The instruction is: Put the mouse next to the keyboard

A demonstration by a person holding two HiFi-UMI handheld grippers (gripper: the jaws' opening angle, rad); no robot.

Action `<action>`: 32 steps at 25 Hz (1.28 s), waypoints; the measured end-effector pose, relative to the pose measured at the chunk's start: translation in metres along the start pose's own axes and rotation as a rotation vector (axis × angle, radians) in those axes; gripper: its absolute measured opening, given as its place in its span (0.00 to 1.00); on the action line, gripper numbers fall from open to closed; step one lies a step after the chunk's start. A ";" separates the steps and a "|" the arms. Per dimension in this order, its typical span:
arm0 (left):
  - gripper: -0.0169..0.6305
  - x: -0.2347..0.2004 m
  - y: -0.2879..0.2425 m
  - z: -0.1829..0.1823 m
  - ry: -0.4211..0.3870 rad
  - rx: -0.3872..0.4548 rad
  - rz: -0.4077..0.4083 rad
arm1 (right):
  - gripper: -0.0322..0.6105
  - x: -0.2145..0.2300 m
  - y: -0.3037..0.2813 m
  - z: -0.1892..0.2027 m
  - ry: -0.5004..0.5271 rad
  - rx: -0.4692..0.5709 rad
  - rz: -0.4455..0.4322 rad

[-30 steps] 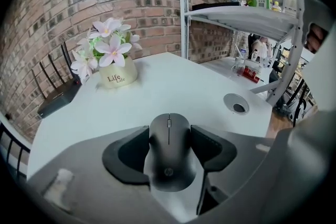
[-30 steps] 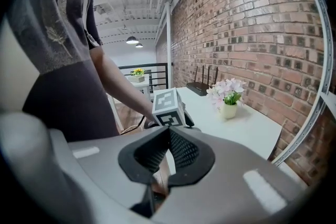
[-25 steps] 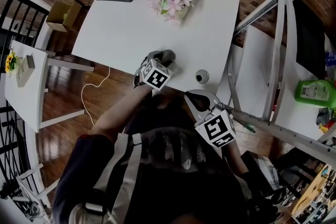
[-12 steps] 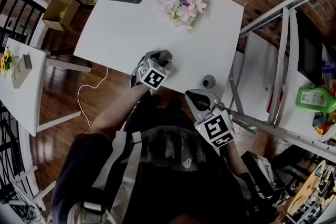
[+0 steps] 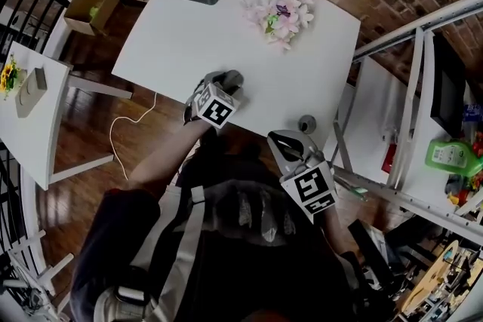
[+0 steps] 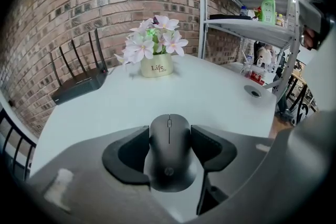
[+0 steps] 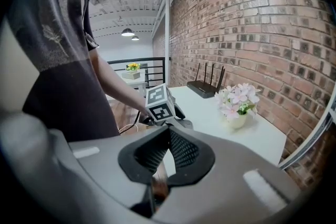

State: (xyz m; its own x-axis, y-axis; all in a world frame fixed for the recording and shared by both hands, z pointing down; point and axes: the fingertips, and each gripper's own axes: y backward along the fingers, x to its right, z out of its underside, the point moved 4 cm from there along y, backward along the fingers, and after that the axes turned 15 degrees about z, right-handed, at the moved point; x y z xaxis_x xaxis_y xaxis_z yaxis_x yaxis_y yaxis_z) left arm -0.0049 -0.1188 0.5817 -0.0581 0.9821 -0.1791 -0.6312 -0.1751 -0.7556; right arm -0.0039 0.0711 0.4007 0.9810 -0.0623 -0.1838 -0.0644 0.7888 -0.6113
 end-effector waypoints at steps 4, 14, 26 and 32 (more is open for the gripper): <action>0.41 -0.011 0.010 0.003 0.004 0.011 -0.007 | 0.06 -0.004 -0.008 -0.006 0.005 -0.006 -0.008; 0.41 -0.040 0.026 0.018 0.037 0.050 -0.018 | 0.06 -0.012 -0.029 -0.026 0.023 -0.029 -0.008; 0.41 -0.075 0.048 0.034 0.007 0.059 0.010 | 0.06 -0.034 -0.058 -0.052 0.026 -0.068 0.007; 0.42 -0.088 0.056 0.040 -0.016 0.072 0.023 | 0.06 -0.048 -0.071 -0.063 0.019 -0.091 0.016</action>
State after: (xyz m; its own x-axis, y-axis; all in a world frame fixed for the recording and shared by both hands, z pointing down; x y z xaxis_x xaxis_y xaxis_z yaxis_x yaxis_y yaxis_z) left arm -0.0657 -0.2126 0.5806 -0.0853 0.9789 -0.1858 -0.6838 -0.1931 -0.7037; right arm -0.0580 -0.0198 0.4046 0.9761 -0.0625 -0.2084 -0.0974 0.7309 -0.6755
